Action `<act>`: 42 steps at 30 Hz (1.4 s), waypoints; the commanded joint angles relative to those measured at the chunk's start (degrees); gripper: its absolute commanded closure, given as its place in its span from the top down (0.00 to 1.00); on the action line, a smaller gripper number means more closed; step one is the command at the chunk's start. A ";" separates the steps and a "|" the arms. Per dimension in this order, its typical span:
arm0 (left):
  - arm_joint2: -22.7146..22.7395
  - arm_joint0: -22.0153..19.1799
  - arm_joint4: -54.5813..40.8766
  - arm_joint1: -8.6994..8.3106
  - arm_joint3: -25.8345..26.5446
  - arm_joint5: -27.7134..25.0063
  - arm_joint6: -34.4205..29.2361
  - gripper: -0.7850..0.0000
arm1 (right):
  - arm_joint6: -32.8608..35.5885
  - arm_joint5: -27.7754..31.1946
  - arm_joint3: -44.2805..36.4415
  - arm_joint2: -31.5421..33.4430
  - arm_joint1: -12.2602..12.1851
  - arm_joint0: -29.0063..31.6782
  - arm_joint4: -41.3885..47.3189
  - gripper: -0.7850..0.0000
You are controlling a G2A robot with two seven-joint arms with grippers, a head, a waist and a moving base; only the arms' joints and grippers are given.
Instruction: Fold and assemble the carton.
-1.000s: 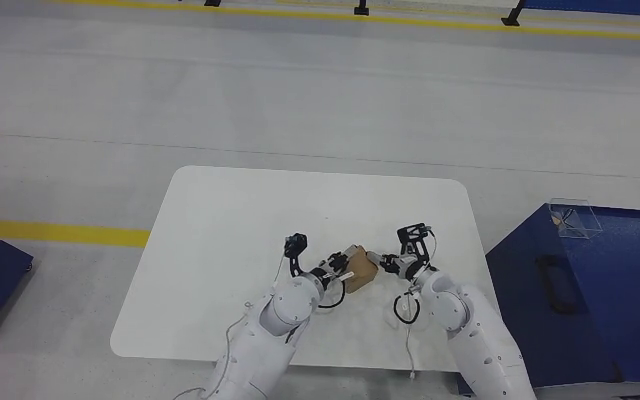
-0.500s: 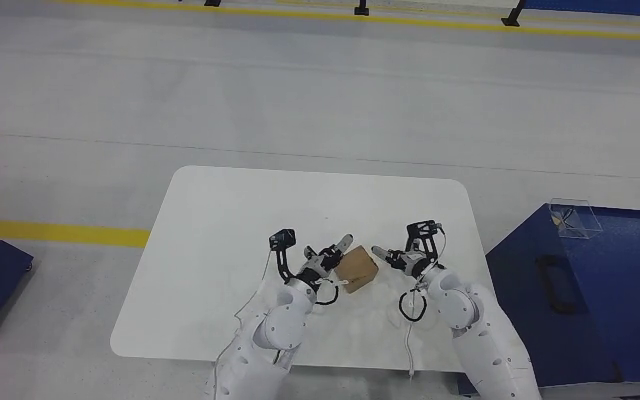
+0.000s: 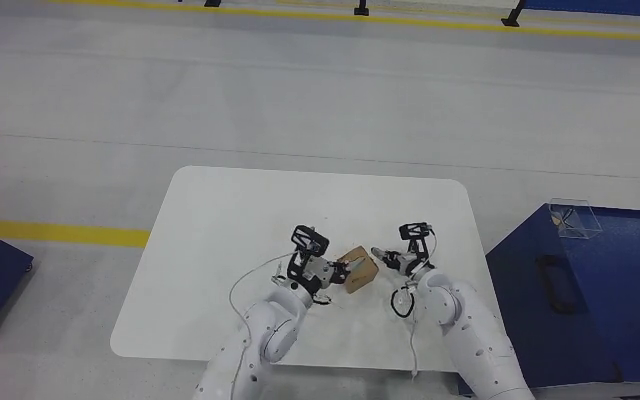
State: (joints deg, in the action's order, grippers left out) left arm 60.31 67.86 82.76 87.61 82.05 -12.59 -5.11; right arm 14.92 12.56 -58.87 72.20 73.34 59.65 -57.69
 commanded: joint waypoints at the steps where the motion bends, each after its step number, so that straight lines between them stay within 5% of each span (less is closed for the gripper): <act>1: 0.08 0.72 4.03 -0.52 1.01 -2.76 -2.13 1.00 | -0.41 1.34 1.96 -1.88 0.37 -1.23 -0.93 1.00; 8: 0.58 1.93 9.78 -1.63 1.48 -5.47 -7.94 1.00 | -3.66 7.22 5.92 -6.03 1.61 -4.44 -0.43 1.00; 19: -2.31 -1.09 11.29 -1.25 -4.21 -3.90 -9.36 0.98 | -6.43 7.85 7.96 -2.87 1.09 -5.39 2.68 1.00; 20: -2.48 -1.48 10.96 -1.18 -4.66 -3.94 -9.41 0.89 | -6.37 7.94 7.80 -2.62 1.00 -5.25 2.79 1.00; 22: -2.85 -2.13 10.40 -1.06 -5.23 -3.98 -9.42 0.85 | -6.44 7.80 7.35 -2.18 0.86 -4.95 2.91 1.00; 26: -3.54 -3.40 8.78 -0.84 -6.97 -5.27 -10.13 0.56 | -6.26 7.31 6.68 -1.35 0.75 -4.21 4.51 1.00; 32: -4.87 -5.32 7.77 -0.51 -9.42 -6.23 -11.34 0.44 | -5.83 6.93 6.45 -1.06 0.73 -4.02 5.29 1.00; 33: -5.08 -5.61 7.70 -0.45 -9.68 -6.27 -11.60 0.33 | -5.83 6.93 6.45 -1.06 0.73 -4.02 5.29 1.00; 34: -5.19 -5.77 7.38 -0.39 -9.81 -6.10 -11.56 0.09 | -5.83 6.93 6.45 -1.06 0.73 -4.02 5.29 1.00; 35: -5.24 -5.88 6.85 -0.34 -9.88 -6.03 -11.48 0.00 | -5.83 6.93 6.45 -1.06 0.73 -4.02 5.29 1.00; 42: -3.40 -5.04 1.40 -0.31 -7.25 -4.14 -10.37 0.00 | -5.83 6.93 6.45 -1.06 0.73 -4.02 5.29 1.00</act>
State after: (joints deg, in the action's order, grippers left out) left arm 56.26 62.43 86.27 87.27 74.00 -17.27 -15.90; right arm 9.09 19.49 -52.42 71.14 74.08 55.64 -52.39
